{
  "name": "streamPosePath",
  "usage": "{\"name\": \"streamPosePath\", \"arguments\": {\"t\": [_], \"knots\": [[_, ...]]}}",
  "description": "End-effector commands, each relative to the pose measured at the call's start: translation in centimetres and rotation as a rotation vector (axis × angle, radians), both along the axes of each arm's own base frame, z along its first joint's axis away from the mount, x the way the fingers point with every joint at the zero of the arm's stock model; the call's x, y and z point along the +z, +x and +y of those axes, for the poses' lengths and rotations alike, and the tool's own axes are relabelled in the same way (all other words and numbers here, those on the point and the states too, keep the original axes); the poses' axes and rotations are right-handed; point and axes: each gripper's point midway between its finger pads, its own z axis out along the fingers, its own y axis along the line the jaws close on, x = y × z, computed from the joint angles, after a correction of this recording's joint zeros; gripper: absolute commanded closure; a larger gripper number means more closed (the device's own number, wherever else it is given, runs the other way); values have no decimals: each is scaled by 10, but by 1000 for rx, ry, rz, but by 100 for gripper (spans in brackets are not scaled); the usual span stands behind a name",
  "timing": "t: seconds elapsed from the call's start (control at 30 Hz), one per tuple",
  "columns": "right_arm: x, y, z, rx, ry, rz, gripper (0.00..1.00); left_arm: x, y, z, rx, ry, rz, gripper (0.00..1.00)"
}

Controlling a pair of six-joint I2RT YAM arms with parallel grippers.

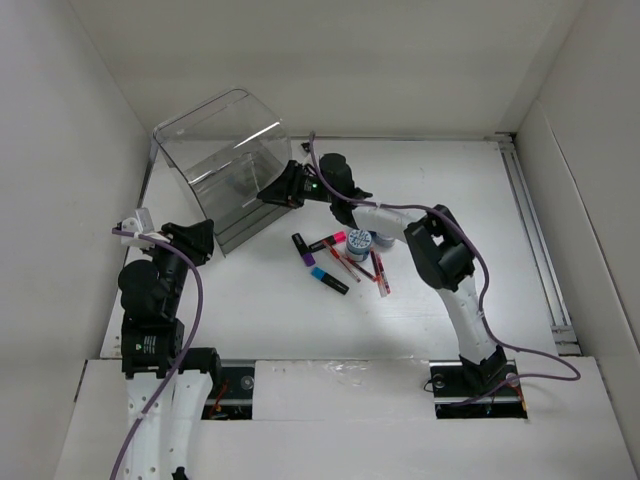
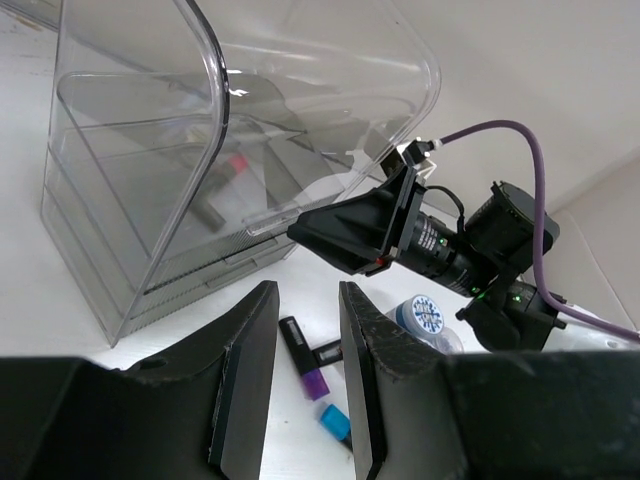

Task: Sort the stationery into containers
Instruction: Open the drawer

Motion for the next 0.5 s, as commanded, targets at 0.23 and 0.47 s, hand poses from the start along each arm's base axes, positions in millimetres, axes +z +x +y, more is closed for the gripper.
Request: {"name": "streamPosePath", "arguments": {"t": [0.23, 0.47], "knots": [[33, 9, 4, 54, 103, -135, 52, 12, 0, -3, -18, -1, -51, 73], [52, -4, -1, 87, 155, -195, 57, 12, 0, -5, -28, -1, -51, 73]]}}
